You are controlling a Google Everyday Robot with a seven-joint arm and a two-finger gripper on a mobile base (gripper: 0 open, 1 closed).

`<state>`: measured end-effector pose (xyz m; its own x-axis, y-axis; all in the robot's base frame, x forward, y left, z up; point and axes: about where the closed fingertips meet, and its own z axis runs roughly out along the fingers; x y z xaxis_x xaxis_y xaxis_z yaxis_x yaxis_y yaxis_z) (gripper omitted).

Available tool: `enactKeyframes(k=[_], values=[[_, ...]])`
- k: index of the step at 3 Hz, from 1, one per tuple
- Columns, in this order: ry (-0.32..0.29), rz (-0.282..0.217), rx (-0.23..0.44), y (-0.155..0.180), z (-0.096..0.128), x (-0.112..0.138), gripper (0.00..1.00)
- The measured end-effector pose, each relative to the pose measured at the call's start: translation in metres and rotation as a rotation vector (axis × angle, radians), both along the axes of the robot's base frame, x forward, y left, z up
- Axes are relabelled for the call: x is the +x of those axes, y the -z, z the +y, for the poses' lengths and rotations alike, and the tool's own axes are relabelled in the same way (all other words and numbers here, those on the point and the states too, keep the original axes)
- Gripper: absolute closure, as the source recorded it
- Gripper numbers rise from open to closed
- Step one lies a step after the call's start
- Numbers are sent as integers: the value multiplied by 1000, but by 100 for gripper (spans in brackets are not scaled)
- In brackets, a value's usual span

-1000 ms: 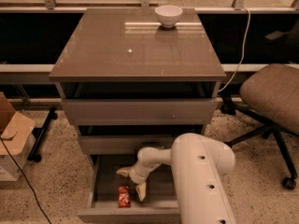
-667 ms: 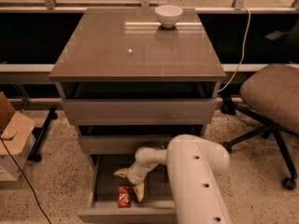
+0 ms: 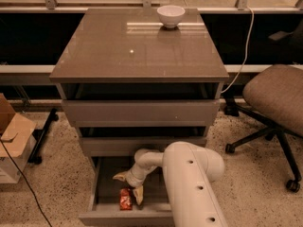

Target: Pick coke can from bottom drawer and place on counter

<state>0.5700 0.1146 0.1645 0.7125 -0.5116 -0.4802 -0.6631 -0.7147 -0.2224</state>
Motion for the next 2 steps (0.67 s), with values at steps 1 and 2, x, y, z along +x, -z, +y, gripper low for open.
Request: enactKeyframes(k=[1,2], values=[[3,31,7,12,2,-3,0],[14,77,10,27,2,-11,0]])
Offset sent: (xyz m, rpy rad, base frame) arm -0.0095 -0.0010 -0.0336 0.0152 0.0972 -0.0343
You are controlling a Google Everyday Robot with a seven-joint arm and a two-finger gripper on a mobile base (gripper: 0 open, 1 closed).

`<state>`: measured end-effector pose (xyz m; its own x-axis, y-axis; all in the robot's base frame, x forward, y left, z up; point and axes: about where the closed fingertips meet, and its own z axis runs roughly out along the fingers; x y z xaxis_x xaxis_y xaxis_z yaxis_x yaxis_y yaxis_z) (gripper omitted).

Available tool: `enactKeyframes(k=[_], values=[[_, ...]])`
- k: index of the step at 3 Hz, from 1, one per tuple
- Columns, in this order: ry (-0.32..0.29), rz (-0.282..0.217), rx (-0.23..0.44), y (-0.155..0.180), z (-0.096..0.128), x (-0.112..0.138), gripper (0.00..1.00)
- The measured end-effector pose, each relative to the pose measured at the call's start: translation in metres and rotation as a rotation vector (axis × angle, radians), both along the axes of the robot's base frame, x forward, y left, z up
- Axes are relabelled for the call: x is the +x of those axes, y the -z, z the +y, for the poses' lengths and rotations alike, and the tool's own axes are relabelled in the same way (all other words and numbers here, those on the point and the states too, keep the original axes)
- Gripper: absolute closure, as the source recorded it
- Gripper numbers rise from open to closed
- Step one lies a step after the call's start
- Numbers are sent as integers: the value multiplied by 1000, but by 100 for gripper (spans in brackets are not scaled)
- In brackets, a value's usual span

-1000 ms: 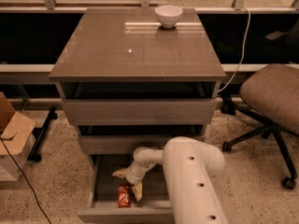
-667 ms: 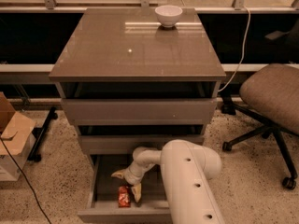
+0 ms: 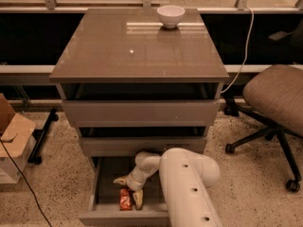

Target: Pick coke can from bottom drawer and place on counter

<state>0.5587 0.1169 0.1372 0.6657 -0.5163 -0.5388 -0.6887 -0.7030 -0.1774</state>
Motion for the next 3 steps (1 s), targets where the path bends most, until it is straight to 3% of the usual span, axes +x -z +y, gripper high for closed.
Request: enactKeyframes(k=[1,3], values=[[-2,24,0,8,1,-6,0],[-35,39,-12,14,7,-15,42]])
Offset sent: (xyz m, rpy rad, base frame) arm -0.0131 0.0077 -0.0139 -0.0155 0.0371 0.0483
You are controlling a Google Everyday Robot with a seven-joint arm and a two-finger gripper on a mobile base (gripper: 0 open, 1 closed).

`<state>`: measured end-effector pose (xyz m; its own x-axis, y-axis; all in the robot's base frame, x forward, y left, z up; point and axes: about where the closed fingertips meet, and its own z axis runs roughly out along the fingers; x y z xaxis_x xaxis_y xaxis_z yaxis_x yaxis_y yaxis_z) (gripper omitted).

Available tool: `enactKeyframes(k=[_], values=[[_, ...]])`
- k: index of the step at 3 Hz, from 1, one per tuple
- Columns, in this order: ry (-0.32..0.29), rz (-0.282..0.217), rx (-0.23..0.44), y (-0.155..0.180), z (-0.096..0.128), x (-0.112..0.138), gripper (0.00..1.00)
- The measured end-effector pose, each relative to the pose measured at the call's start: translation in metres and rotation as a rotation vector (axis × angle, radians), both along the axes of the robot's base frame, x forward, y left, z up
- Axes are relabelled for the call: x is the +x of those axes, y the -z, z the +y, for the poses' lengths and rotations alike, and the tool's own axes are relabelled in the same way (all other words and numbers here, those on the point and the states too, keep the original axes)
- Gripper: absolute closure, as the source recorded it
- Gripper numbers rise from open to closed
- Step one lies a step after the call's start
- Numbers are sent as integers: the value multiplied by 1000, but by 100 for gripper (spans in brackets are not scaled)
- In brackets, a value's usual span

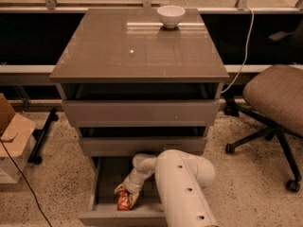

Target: Pick coke can from bottom drawer and place on counter

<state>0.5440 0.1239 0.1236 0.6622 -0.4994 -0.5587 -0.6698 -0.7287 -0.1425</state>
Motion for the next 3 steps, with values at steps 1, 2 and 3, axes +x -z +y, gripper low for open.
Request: enactKeyframes(k=[1,2,3], values=[[6,-6,-2,-2,-1,0,65],[28,-17,1,-7,-4,0,89],[103,-61,13,-22,-17,3,100]])
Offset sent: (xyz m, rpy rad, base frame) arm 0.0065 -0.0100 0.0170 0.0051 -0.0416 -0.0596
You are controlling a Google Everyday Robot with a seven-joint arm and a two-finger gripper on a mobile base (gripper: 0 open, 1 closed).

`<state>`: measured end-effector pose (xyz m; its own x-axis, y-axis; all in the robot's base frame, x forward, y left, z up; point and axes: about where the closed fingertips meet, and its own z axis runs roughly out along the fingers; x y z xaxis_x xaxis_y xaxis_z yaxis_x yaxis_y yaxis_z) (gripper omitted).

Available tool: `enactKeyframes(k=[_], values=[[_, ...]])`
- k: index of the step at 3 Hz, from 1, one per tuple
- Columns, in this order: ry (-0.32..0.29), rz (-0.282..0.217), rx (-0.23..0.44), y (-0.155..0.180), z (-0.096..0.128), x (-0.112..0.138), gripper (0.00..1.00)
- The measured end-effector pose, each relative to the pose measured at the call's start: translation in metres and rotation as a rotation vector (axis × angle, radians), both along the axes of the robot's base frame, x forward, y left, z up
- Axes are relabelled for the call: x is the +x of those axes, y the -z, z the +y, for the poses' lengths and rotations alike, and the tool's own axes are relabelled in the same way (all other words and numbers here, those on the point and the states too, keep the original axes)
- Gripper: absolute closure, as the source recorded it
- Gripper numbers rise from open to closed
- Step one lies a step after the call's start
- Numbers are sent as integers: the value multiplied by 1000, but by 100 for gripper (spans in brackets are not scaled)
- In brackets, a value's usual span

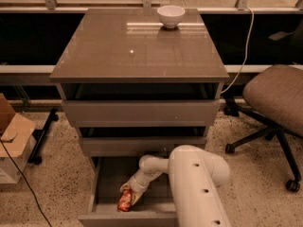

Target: Pick coke can from bottom drawer and place on counter

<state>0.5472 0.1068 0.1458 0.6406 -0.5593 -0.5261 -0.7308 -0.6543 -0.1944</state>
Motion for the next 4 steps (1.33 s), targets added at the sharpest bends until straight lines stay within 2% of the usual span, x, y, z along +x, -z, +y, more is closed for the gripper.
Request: enactKeyframes(k=[1,2,3,4], values=[[110,-73,1,-26,-25,9,100],[254,-169,9,-70,-58,19,100],[325,-224,20,-104,-76,16,100],[375,-262,83,-143,-91,21,100]])
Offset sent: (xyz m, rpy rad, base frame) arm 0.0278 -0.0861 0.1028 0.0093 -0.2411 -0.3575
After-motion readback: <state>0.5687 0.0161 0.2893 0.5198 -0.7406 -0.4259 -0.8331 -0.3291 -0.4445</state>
